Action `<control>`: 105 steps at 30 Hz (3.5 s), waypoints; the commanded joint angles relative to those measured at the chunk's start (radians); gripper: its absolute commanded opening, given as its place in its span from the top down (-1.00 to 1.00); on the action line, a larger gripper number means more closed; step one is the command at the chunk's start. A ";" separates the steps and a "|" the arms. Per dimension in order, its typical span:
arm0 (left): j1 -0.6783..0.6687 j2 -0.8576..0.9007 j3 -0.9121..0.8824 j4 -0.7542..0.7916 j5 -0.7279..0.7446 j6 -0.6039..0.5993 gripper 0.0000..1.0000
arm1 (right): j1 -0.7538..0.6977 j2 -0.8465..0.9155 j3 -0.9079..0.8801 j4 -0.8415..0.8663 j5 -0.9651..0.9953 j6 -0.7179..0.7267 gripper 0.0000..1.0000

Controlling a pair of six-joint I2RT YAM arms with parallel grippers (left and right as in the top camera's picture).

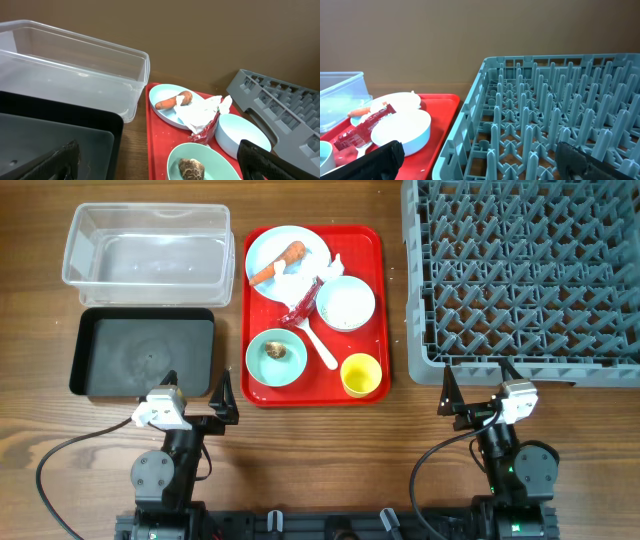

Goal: Sort waste into correct bins and load items into the dishwasher rack

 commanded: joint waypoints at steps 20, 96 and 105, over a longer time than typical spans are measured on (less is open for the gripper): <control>0.007 -0.007 -0.006 -0.002 -0.010 0.021 -1.00 | 0.006 -0.005 -0.001 0.002 0.010 0.013 -0.99; -0.119 1.433 1.475 -0.982 0.072 0.155 -0.99 | 0.006 1.183 1.469 -0.894 -0.502 -0.103 -0.99; -0.192 1.699 1.475 -0.989 0.306 0.143 -0.99 | 0.006 1.402 1.468 -0.957 -0.492 0.012 -0.99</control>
